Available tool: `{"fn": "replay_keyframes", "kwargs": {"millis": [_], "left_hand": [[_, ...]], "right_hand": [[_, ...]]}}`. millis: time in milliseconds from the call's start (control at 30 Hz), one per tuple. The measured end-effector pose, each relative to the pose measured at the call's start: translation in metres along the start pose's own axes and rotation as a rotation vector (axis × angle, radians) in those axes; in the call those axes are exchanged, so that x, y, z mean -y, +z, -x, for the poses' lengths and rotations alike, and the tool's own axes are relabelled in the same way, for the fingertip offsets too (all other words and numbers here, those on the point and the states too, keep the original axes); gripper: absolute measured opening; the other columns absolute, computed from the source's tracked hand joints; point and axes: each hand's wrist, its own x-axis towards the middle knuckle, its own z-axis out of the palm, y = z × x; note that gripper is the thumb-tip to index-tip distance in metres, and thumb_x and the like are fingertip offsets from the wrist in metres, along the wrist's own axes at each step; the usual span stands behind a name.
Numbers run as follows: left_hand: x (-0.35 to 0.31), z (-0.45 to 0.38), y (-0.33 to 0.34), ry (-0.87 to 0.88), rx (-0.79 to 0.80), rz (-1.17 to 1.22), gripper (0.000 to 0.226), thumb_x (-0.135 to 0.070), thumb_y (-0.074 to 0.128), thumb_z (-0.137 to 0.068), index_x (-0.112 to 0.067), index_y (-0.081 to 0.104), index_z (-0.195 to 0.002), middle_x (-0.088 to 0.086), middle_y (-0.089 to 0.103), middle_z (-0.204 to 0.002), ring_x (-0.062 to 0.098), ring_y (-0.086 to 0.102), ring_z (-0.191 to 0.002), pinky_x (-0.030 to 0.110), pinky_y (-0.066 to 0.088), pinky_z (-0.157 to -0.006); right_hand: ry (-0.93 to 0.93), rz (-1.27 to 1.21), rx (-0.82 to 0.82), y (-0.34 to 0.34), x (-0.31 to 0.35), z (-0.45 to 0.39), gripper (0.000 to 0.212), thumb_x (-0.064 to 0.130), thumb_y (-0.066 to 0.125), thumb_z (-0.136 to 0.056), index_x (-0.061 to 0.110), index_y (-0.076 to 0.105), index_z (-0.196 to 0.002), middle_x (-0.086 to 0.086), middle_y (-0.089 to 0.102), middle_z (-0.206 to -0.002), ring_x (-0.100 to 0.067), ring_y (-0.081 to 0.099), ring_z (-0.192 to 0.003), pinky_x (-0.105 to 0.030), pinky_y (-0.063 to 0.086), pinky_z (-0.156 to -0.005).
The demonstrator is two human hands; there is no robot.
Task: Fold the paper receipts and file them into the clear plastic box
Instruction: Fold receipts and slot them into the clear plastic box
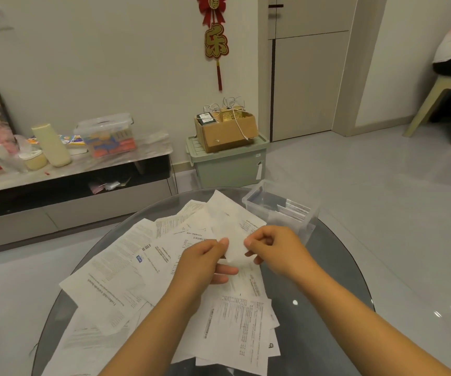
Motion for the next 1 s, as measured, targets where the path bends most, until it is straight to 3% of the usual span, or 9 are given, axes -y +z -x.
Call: {"fn": "replay_keyframes", "kwargs": {"millis": [133,333,433,533,600,667,800,1000], "left_hand": [[-0.015,-0.011,0.011,0.045,0.034,-0.033,0.024,-0.039,0.054,-0.093,-0.02,0.067,-0.089,-0.003,0.067,-0.091,0.011,0.067,-0.07,0.019,0.05,-0.06],[-0.041,-0.037,0.041,0.121,0.11,-0.007,0.027,-0.038,0.052,-0.094,-0.017,0.069,-0.089,-0.003,0.069,-0.09,0.01,0.062,-0.074,0.022,0.046,-0.066],[-0.051,-0.054,0.06,0.223,0.137,-0.059,0.022,-0.034,0.052,-0.095,-0.019,0.069,-0.095,-0.004,0.069,-0.092,0.007,0.063,-0.073,0.019,0.044,-0.065],[-0.053,-0.071,0.078,0.36,0.115,-0.238,0.022,-0.026,0.051,-0.095,-0.019,0.069,-0.106,-0.004,0.068,-0.101,0.01,0.062,-0.088,0.02,0.048,-0.079],[-0.052,-0.084,0.088,0.488,0.098,-0.404,0.026,-0.02,0.049,-0.095,-0.02,0.069,-0.111,-0.005,0.066,-0.11,0.011,0.057,-0.099,0.024,0.043,-0.092],[-0.051,-0.096,0.098,0.639,0.109,-0.652,0.031,-0.02,0.044,-0.094,-0.024,0.067,-0.114,-0.007,0.063,-0.12,0.013,0.049,-0.114,0.031,0.03,-0.101],[-0.049,-0.11,0.112,0.793,0.23,-0.975,0.055,-0.033,0.022,-0.082,-0.019,0.061,-0.119,-0.003,0.057,-0.129,0.017,0.043,-0.118,0.033,0.017,-0.099],[-0.042,-0.124,0.123,0.868,0.262,-1.11,0.067,-0.038,0.013,-0.079,-0.022,0.05,-0.131,-0.002,0.05,-0.135,0.018,0.04,-0.118,0.039,0.024,-0.1]], "right_hand": [[-0.012,-0.015,-0.09,-0.014,0.002,-0.008,0.01,0.02,0.057,-0.092,0.013,0.063,-0.086,-0.002,0.071,-0.078,-0.008,0.062,-0.063,-0.014,0.042,-0.052],[-0.128,0.031,-0.378,-0.047,0.004,-0.028,0.007,0.018,0.061,-0.088,0.015,0.066,-0.084,0.0,0.067,-0.075,-0.011,0.061,-0.068,-0.017,0.045,-0.059],[-0.205,0.109,-0.563,-0.065,-0.003,-0.04,0.007,0.015,0.06,-0.089,0.017,0.062,-0.082,0.007,0.062,-0.073,-0.009,0.059,-0.069,-0.008,0.042,-0.057],[-0.218,0.231,-0.67,-0.078,-0.015,-0.05,0.008,0.014,0.058,-0.09,0.015,0.062,-0.082,0.005,0.061,-0.073,-0.011,0.056,-0.067,-0.008,0.039,-0.055],[-0.199,0.295,-0.699,-0.083,-0.023,-0.06,0.009,0.014,0.058,-0.089,0.013,0.064,-0.083,-0.001,0.064,-0.075,-0.019,0.059,-0.071,-0.025,0.047,-0.061],[-0.199,0.354,-0.712,-0.086,-0.03,-0.068,0.01,0.014,0.058,-0.089,0.01,0.066,-0.084,-0.005,0.066,-0.078,-0.024,0.06,-0.073,-0.033,0.05,-0.066],[-0.225,0.466,-0.724,-0.085,-0.04,-0.079,0.01,0.009,0.058,-0.087,0.007,0.067,-0.087,-0.008,0.066,-0.086,-0.025,0.059,-0.077,-0.033,0.048,-0.067],[-0.325,0.586,-0.785,-0.084,-0.048,-0.086,0.007,0.007,0.064,-0.084,0.005,0.07,-0.087,-0.01,0.065,-0.083,-0.025,0.058,-0.078,-0.028,0.04,-0.064]]}}
